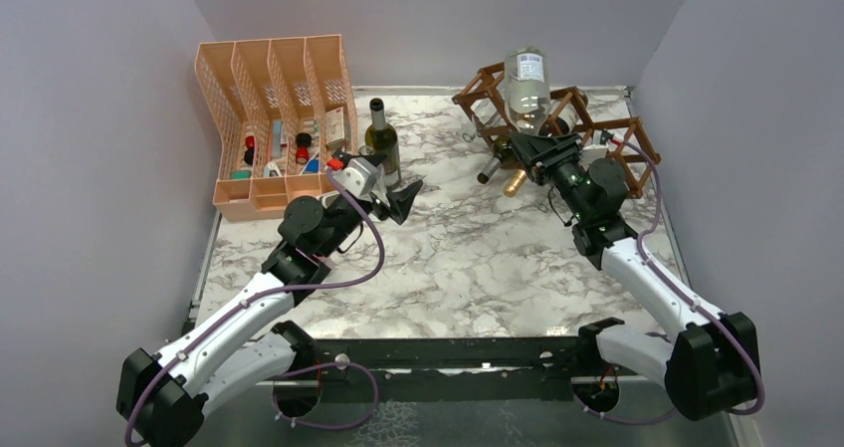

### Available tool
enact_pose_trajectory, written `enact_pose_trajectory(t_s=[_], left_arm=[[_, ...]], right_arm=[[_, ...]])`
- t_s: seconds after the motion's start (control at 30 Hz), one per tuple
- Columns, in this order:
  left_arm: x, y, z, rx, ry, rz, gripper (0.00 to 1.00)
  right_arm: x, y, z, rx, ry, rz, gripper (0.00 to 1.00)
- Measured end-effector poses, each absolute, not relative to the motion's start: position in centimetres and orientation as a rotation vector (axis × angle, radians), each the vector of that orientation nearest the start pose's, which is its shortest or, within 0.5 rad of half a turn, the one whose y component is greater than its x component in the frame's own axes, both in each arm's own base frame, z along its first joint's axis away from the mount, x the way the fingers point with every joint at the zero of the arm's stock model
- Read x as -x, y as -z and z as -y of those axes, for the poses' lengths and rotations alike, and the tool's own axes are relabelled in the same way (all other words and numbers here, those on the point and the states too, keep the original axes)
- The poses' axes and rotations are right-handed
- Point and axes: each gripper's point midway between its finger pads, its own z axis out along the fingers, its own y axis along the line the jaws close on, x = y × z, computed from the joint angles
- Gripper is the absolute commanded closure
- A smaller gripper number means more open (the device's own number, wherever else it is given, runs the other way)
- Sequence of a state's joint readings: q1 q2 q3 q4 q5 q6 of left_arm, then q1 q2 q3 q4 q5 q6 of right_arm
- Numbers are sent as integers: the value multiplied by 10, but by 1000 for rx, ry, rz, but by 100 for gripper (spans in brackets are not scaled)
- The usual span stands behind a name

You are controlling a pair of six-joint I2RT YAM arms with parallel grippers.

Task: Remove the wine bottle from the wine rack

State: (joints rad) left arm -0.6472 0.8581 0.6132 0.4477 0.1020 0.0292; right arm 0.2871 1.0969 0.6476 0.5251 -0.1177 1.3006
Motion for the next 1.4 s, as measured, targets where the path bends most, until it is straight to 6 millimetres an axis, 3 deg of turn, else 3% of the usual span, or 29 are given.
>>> enact_pose_trajectory(t_s=[0.33,0.7,0.97,1.23,1.4], left_arm=[[-269,-321,227,-554,599,-1280,10],[-256,-319,236,-624,653,-1268,10],[-213,-315,259,-849,830,-1263,9],[-149,-273,287,-1173,940,-1262,5],[-124,-241,311,-1382,910,-1227,4]], right_arm=[[-310,-300,-191,-667,-1512,-1678,99],[-252,-267,-216,-624,-1674,-2015,99],[-211,-238,-218,-567,-1672,-2254,99],[-171,-193,-210,-473,-1571,-2509,99],[-150,-178,-201,-359,-1477,-2640,99]])
